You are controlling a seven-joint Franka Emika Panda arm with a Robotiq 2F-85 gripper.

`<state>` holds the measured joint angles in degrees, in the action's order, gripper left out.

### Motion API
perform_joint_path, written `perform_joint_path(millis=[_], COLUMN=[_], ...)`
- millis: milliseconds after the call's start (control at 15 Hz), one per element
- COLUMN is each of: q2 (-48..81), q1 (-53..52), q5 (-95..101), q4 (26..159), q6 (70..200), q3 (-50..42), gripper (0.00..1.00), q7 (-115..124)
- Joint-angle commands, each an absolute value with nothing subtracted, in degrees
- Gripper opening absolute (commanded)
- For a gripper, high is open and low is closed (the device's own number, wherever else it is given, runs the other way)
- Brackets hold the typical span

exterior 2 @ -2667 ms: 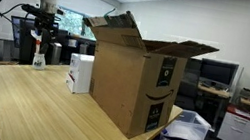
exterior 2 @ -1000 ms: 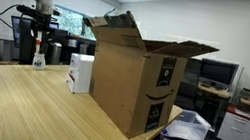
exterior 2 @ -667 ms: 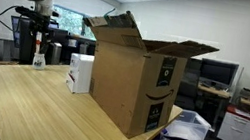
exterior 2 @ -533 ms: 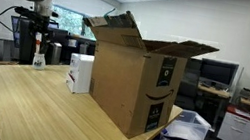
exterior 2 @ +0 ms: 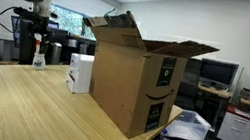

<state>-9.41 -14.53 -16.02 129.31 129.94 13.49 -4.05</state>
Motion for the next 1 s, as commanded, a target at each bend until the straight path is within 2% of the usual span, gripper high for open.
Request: perform_joint_path(millis=[0, 933], q2=[-10.5, -8.1], q1=[-14.7, -14.9], q5=[-15.2, -15.1], q4=[130.1, 128.6], q6=[129.4, 130.6], q3=[13.6, 14.1], gripper=[1.0, 1.0], q7=[-2.5, -2.3])
